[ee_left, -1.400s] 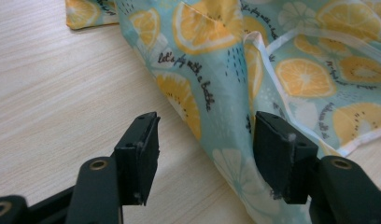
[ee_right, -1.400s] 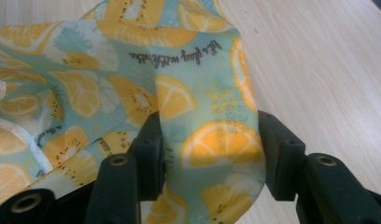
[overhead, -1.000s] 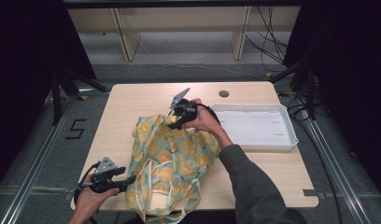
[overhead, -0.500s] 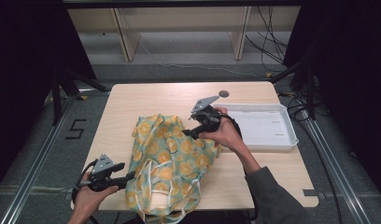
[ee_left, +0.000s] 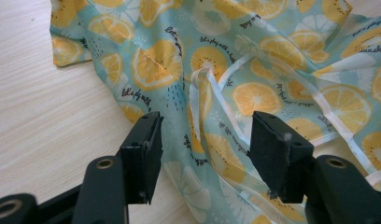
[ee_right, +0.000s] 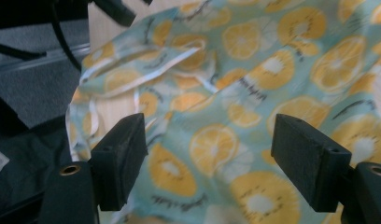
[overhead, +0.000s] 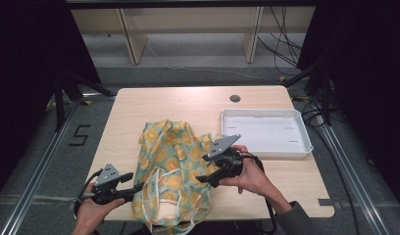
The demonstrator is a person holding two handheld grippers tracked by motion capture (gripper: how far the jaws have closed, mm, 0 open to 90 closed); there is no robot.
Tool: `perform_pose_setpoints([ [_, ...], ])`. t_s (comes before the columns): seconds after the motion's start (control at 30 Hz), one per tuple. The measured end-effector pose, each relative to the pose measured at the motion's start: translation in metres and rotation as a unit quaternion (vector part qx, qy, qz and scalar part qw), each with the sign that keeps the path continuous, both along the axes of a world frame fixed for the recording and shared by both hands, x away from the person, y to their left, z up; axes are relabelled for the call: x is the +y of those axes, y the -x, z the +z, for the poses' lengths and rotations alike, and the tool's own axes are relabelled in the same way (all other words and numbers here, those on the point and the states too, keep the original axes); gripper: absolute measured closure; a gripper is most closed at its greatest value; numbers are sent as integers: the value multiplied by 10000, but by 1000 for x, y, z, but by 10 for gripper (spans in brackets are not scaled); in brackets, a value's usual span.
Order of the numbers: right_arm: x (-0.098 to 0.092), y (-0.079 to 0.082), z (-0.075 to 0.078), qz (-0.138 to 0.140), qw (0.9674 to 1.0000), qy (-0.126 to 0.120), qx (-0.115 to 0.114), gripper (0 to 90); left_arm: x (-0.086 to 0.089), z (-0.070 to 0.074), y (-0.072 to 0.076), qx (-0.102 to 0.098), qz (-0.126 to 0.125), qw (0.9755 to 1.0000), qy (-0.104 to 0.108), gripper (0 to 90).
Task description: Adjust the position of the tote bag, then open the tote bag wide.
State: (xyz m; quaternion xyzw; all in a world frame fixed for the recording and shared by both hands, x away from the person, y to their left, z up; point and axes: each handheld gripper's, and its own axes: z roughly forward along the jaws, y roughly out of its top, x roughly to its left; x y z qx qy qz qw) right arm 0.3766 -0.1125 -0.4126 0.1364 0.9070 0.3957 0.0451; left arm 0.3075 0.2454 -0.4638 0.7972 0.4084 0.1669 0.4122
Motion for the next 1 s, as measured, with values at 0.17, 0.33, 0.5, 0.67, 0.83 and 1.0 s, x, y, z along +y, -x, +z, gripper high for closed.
perform_pose_setpoints([
  [0.17,6,18,-11,141,9995,227,143,270,-2,-3,0,-16,53,9999,101,429],
  [0.33,20,25,-30,430,9972,587,151,288,-1,-3,-1,7,50,10000,50,425],
  [0.5,26,26,-40,540,9942,930,54,372,-3,-2,0,-15,50,10000,78,424],
  [0.67,24,24,-44,616,9929,1016,65,467,-3,-2,-1,7,49,10000,27,421],
  [0.83,27,24,-49,842,9887,1227,-150,748,-4,-3,-1,-21,55,10000,22,418],
  [1.0,27,27,-44,801,9891,1209,-260,880,-2,-1,0,-10,-77,9997,-217,400],
])
